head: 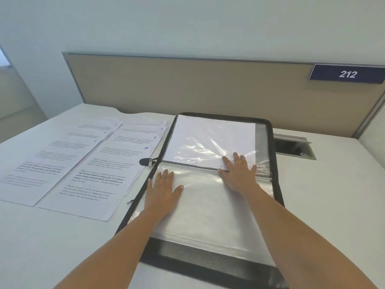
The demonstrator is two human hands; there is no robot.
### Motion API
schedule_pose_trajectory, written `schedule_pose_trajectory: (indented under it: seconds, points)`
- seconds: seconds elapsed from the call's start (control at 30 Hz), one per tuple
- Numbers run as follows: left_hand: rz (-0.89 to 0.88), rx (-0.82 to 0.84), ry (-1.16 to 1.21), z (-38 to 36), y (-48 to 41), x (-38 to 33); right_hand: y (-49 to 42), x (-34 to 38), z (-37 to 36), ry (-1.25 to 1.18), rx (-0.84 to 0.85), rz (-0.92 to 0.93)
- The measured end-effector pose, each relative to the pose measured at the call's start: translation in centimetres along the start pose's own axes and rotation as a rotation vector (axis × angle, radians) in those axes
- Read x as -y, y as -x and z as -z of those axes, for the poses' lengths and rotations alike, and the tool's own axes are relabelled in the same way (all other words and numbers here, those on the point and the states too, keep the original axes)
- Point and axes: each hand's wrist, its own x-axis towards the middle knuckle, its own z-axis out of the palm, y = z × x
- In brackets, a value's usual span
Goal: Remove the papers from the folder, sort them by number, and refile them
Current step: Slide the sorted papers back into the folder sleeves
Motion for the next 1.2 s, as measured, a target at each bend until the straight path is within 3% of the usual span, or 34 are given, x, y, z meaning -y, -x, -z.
schedule_pose_trajectory:
  seconds: [0.27, 0.53, 0.7, 0.9, 1.07, 1.2]
  points:
    - [0.004, 0.007, 0.017, 0.0, 0.7, 0.0, 1.2, 1.1, -1.1, -0.002, -0.088, -0.100]
    - [-0.045, 0.039, 0.066, 0.7, 2.0, 1.3, 3.4, 3.3, -1.5, 0.049, -0.066, -0.063]
    - [-0.107, -0.092, 0.137, 2.3, 2.6, 3.4, 3.9, 6.5, -1.4, 0.034, -0.021, 0.006]
    - [0.001, -0.168, 0.197, 4.3, 1.4, 10.1, 2.8, 12.2, -1.9, 0.004, -0.032, 0.085]
    - [0.037, -0.196, 0.213, 6.4, -0.6, 18.5, 0.6, 19.3, -2.1, -0.155, -0.305, 0.205]
    - [0.071, -0.209, 0.229, 8.3, -2.6, 25.2, -1.8, 25.7, -2.3, -0.214, -0.231, 0.236]
